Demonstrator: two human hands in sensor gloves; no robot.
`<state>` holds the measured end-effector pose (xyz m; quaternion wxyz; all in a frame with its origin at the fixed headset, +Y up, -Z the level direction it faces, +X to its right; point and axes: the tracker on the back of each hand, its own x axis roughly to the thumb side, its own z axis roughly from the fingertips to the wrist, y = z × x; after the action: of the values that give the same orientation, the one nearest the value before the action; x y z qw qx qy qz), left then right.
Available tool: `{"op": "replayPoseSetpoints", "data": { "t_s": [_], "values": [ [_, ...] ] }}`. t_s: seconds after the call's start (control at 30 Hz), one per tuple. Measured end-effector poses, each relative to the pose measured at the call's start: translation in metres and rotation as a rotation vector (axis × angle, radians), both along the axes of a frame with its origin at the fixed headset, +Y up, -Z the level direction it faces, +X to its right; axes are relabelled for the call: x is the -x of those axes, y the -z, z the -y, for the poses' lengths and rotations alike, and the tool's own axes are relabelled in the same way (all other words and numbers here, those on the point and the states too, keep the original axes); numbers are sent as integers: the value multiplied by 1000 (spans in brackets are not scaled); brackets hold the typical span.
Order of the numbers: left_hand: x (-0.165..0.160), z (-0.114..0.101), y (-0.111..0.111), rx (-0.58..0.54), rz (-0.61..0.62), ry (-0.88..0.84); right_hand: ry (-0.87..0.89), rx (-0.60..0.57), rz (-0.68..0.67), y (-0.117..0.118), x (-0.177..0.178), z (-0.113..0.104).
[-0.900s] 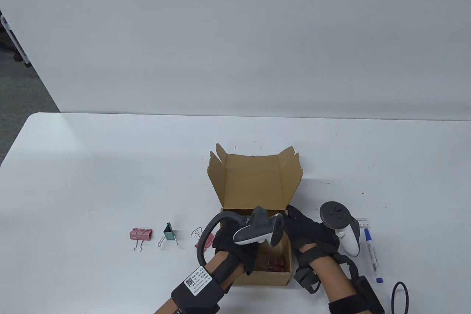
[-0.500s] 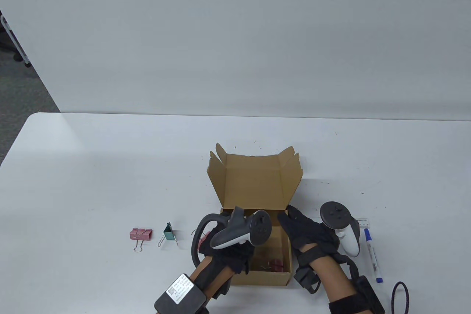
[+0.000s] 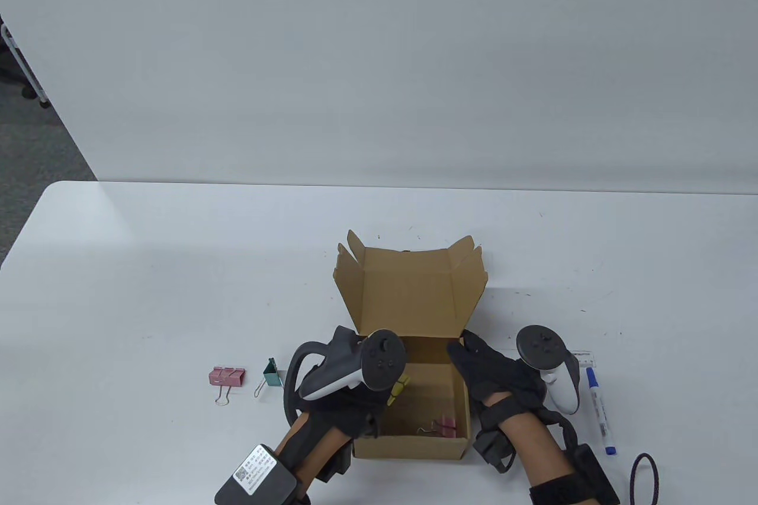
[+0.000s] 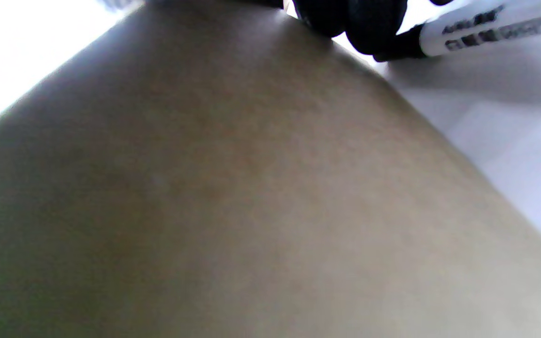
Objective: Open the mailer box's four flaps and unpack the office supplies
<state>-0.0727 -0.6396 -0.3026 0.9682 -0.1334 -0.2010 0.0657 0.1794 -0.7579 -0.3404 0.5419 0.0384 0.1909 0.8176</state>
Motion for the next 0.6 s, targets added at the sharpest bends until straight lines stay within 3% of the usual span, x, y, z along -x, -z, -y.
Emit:
{"op": "replayPoseSetpoints", "data": {
  "t_s": [0.33, 0.6],
  "values": [
    [37, -20, -4, 31, -44, -98, 5, 0, 1, 0, 0, 0],
    [61, -17, -10, 24, -92, -134, 10, 2, 2, -1, 0, 1]
  ]
}}
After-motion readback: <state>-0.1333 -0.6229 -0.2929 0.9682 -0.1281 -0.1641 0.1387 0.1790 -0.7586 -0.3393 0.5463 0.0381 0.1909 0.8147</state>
